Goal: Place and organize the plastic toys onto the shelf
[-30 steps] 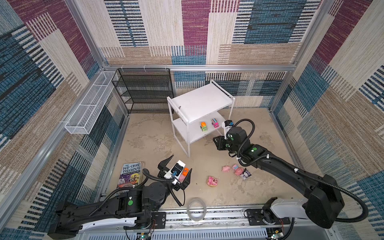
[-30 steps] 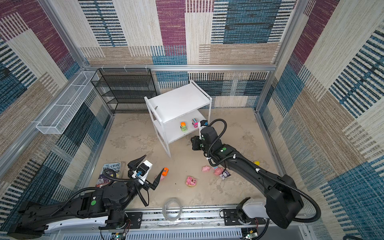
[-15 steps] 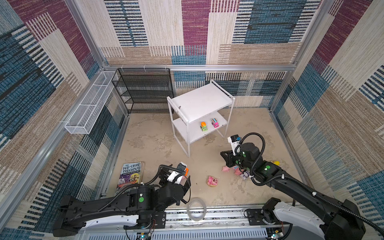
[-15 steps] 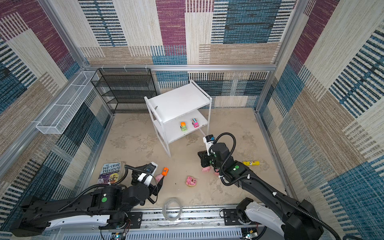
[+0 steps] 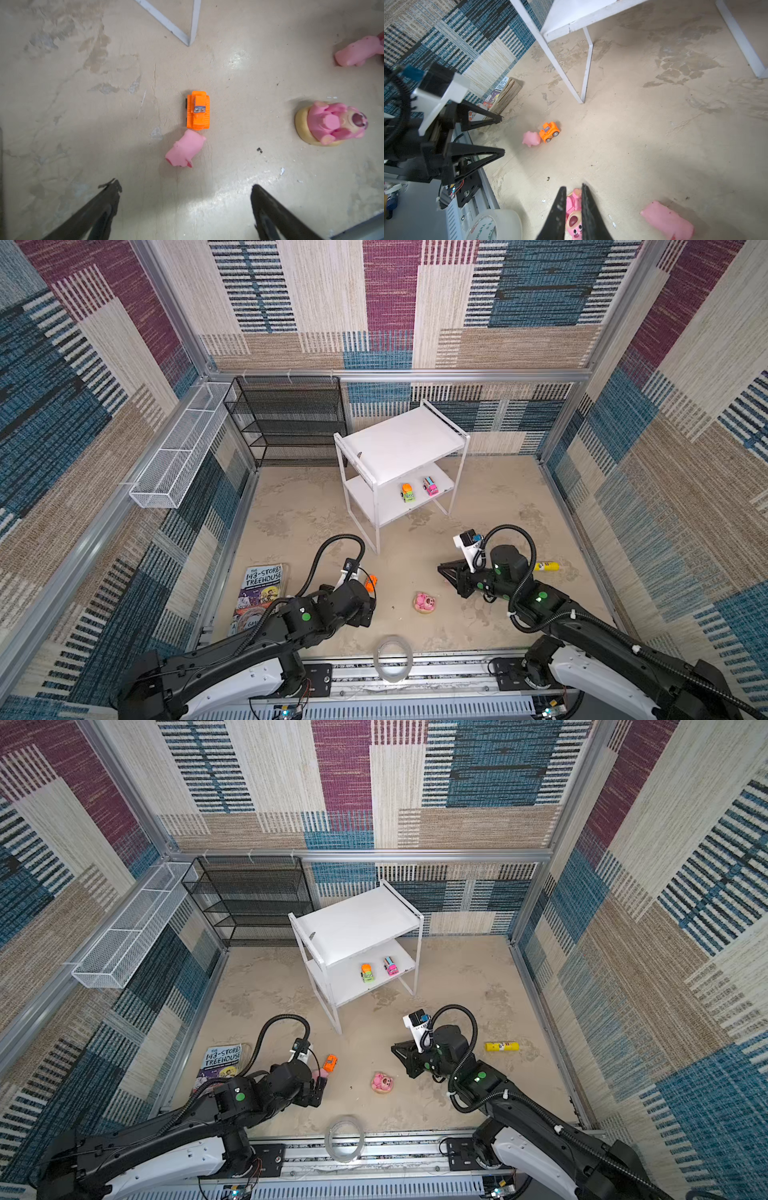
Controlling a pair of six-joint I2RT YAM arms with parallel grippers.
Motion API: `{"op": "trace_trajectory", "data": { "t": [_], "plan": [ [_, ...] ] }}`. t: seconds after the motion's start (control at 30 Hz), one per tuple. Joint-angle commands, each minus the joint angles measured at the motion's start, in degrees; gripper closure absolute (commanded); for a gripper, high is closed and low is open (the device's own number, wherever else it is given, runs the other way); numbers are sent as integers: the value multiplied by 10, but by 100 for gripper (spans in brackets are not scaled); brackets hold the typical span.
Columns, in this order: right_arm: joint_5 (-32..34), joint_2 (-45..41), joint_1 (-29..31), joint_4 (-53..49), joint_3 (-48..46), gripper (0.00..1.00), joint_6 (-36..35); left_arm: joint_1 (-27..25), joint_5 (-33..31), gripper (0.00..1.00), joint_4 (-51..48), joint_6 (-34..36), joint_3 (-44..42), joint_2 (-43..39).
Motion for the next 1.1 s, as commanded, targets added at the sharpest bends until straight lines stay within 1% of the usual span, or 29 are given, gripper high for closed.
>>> {"op": "trace_trajectory", "data": {
  "t": [0.0, 0.1, 0.2, 0.43, 0.5, 0.67, 0.93, 1.07],
  "plan": [
    [-25, -2, 1, 35, -6, 82, -8, 44, 106, 2, 34, 24, 0, 13],
    [-25, 0, 0, 41, -10, 81, -7, 75, 132, 6, 37, 62, 23, 57],
    [-25, 3, 1, 44, -7, 80, -8, 91, 147, 11, 35, 85, 48, 114],
    [-18, 10, 1, 43, 1, 80, -13, 103, 137, 14, 86, 118, 91, 192],
    [-18, 11, 1, 45, 1, 80, -13, 106, 144, 17, 94, 127, 105, 219],
    [-17, 11, 1, 39, 6, 80, -14, 111, 145, 30, 98, 133, 126, 269],
    [-9, 12, 1, 31, 8, 80, -23, 113, 134, 47, 88, 142, 142, 301],
    [-14, 19, 0, 35, 7, 80, -26, 115, 131, 59, 90, 146, 147, 318]
  ]
}}
